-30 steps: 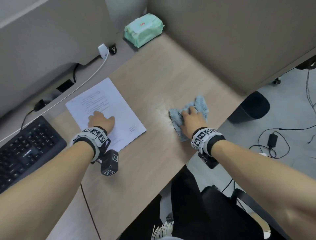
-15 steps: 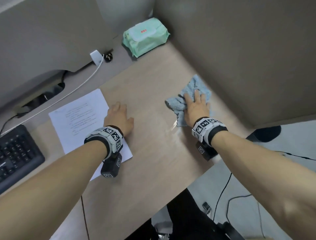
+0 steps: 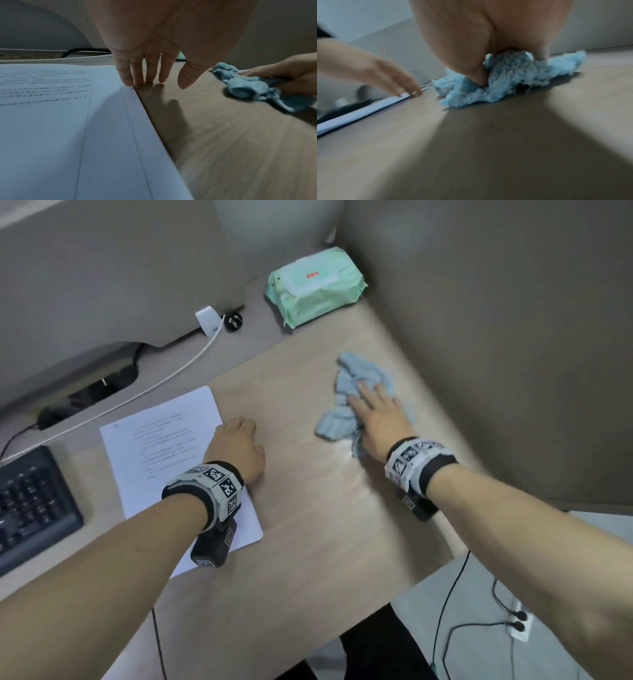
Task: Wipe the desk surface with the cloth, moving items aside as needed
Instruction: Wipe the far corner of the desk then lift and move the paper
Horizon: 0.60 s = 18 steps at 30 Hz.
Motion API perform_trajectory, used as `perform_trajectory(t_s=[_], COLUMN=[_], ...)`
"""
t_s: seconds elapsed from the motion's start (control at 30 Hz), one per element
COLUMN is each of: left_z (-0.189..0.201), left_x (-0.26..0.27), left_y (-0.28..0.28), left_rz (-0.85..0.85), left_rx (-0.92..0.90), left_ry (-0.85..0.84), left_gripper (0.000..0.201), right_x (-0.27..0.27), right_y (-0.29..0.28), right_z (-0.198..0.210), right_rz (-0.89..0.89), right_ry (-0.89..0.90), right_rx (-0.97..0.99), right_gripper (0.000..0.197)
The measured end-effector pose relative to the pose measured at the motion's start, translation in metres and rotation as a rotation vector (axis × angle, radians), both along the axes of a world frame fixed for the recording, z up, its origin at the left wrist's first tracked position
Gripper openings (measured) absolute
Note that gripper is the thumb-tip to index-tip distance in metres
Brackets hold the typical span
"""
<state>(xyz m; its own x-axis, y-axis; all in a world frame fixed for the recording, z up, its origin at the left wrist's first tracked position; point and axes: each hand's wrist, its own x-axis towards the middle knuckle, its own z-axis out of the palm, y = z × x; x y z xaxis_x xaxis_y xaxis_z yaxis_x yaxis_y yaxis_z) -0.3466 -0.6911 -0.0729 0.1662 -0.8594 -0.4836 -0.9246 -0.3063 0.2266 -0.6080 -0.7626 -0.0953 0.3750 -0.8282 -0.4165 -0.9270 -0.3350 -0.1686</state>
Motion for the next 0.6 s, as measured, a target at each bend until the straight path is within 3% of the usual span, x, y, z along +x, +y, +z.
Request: perform_trajectory(t_s=[0.13,0.27,0.37,0.43,0.6], left_z=[0.003,0.006,0.007,0.005,0.004], left_x=[0.007,0.012,0.009,0.007,0.002], left_y=[-0.003,-0.009,-0.013,-0.014,-0.022], left_rz=[0.076,0.111,0.080,0.073,0.234], left_rx=[0.013,-0.043,-0.062,-0.017,0.021], left_ry=[0.057,0.087,0.094,0.094,0.170], left_gripper=[0.032,0.034,0.040,0.046,0.055], right_x=[0.052,0.108,0.092,0.063,0.009], right_y=[-0.050,-0.013,0.002,-0.015,-0.090], right_z=[0.010,0.005,-0.007,-0.014,-0.012], right_rz=[-0.119,0.187,0.290,0.233,-0.158], right_ry=[-0.010,-0.104,-0.114,-0.084,-0.053], right_rx=[0.028,0.053,-0.015,-0.072,-0.137], right_gripper=[0.084,0.076,0.067,0.060,0.055])
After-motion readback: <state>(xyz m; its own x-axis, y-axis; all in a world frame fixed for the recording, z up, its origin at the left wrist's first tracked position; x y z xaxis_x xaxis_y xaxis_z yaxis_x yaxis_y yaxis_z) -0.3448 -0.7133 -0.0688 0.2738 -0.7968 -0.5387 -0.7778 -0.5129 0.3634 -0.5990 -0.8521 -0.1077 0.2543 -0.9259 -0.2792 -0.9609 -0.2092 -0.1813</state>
